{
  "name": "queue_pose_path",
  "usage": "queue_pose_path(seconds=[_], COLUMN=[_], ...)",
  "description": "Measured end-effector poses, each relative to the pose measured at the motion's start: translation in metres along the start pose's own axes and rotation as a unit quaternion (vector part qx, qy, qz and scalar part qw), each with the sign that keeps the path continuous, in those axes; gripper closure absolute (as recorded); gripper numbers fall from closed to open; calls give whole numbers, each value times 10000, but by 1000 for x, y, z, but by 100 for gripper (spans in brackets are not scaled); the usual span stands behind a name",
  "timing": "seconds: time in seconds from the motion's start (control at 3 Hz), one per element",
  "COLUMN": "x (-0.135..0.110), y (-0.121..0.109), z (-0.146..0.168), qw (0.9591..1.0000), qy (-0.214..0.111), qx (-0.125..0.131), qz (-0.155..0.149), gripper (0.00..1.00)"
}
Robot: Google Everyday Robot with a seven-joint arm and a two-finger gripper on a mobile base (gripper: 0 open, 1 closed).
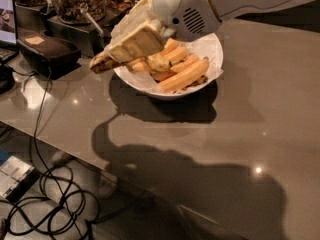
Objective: Pick banana from white bowl
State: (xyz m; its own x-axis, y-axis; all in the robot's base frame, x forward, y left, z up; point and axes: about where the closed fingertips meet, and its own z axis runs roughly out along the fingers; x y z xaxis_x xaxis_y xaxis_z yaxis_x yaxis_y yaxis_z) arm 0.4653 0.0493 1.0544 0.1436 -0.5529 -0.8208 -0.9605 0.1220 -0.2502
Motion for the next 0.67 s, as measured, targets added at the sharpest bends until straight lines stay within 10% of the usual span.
queue_pose_path(seconds=[0.67], x=[-5], y=[6], z=[10], qw=[9997], qy=[-15], qx=[-209], qz=[-103], gripper=[100])
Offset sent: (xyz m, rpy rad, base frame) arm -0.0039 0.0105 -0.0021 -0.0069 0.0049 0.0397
